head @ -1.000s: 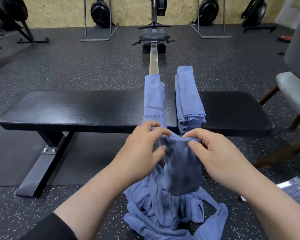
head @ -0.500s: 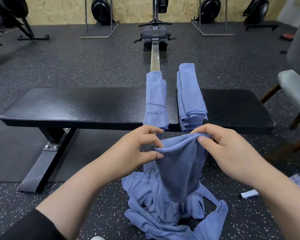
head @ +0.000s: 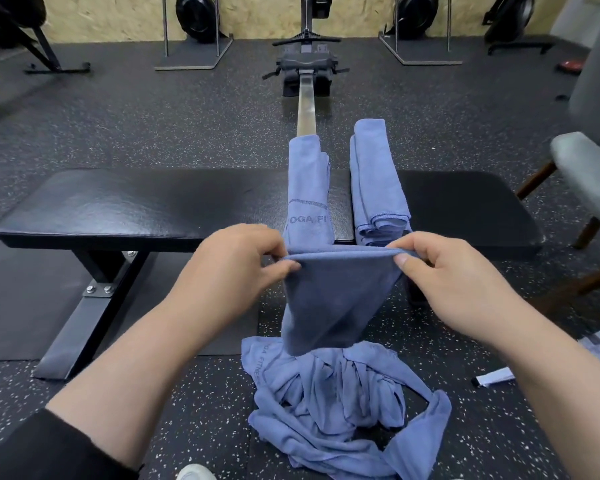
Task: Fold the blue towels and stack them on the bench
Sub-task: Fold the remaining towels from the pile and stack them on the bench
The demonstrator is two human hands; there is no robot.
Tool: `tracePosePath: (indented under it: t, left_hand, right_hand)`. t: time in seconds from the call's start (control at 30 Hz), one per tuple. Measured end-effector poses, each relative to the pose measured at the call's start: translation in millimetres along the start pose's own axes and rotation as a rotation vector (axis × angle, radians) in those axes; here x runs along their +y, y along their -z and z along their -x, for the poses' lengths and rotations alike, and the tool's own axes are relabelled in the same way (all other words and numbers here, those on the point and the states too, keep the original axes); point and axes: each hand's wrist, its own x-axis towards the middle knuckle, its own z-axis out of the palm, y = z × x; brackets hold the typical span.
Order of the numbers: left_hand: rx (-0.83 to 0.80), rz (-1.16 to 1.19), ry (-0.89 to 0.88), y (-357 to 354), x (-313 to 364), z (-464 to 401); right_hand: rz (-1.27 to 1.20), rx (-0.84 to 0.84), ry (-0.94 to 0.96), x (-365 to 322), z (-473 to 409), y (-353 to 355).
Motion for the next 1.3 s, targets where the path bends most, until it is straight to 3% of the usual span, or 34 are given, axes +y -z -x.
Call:
tracePosePath:
  t: [0.2, 0.4, 0.6, 0.83, 1.07, 1.3]
  left_hand:
    - [-0.006, 0.181, 0.184, 1, 5, 0]
    - [-0.055, 0.288, 0.172, 6, 13, -1]
    - [-0.077, 0.225, 0.205, 7, 22, 0]
    - [-0.107, 0.374, 0.284, -11, 34, 8]
    - [0.015, 0.539, 0.469, -23, 57, 3]
    - [0.184, 0.621, 0.497, -32, 76, -1]
  right_hand:
    - [-0.114, 0.051, 0.037, -1, -3, -6]
    - [-0.124, 0.06, 0.073, -5, -1, -6]
    - [-0.188, 0.055, 0.054, -10, 2, -12]
    - [-0.409, 0.185, -0.062, -19, 4, -28]
    - [-0.458, 0.321, -0.073, -23, 0, -33]
    - [-0.516, 0.268, -0.014, -35, 3, -49]
